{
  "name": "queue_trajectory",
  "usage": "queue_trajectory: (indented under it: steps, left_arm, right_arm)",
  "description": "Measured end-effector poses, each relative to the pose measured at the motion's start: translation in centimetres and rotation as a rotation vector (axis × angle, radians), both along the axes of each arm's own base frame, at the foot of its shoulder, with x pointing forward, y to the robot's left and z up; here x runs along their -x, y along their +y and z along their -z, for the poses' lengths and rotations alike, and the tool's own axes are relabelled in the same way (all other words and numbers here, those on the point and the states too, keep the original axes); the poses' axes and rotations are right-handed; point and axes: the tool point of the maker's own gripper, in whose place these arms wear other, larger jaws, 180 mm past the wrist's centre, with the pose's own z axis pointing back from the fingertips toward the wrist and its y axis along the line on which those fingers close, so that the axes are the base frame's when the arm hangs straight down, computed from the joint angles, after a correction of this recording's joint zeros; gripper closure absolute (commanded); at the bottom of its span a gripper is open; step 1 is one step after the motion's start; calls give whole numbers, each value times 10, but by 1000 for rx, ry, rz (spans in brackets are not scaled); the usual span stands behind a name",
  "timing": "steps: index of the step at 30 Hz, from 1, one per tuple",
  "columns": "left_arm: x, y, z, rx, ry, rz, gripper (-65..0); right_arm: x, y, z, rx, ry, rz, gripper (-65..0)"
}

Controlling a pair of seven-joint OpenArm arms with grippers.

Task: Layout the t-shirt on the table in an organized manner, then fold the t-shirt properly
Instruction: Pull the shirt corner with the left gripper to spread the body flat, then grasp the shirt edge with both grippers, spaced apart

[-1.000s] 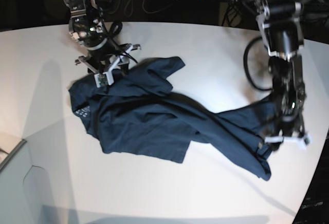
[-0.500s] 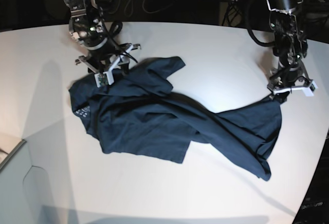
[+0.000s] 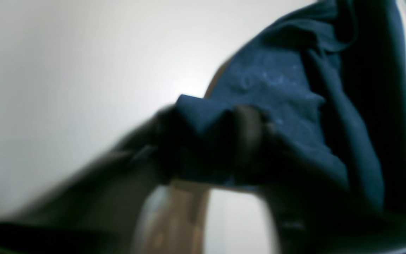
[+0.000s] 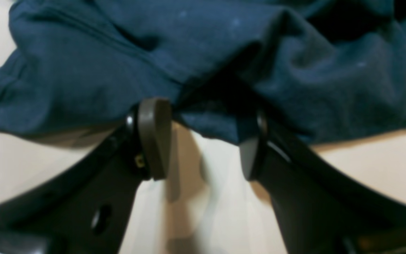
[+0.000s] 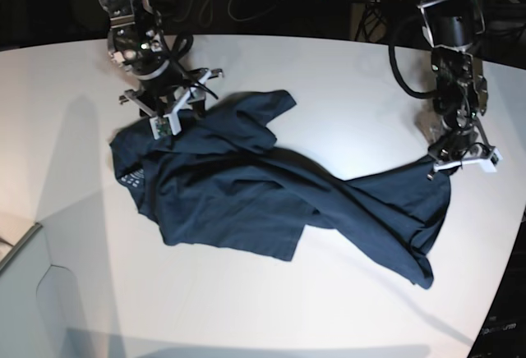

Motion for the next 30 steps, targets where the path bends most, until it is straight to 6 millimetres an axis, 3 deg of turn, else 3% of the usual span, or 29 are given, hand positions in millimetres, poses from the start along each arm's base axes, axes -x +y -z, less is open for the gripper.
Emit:
queue_trajectory:
  steps: [1,7,12,15,20,22,25,28,30]
  left_arm:
    - [1,1,1,4,2,-2,0]
    - [10,30,-8,-47,33,8,0]
    - [2,63,-69,-194,-74,39,0]
    - [3,72,-91,-253,-104,56,0]
    - [13,69,-89,-264,-88,73,0]
    - [18,70,-88,-275,-88,72,0]
    - [29,70,-79,-272,-60,75,0]
    - [43,68,-67,-267,-26,80,0]
    - [49,64,-60,-253,-13,75,0]
  right_arm:
    - [0,-1,0,2,0,-2,-298]
    - [-11,-21,-1,53,10,-16,-298]
    - [-24,-56,-5,86,17,68,-298]
    - [-33,-79,-10,109,20,120,-298]
    - [-32,-118,-16,147,31,224,-298]
    - [-34,-133,-33,166,-14,263,-298]
    - [-39,-132,-62,163,-93,292,-298]
    - [-38,-109,-91,137,-173,256,-300]
    - [-28,-88,-98,124,-189,214,-301]
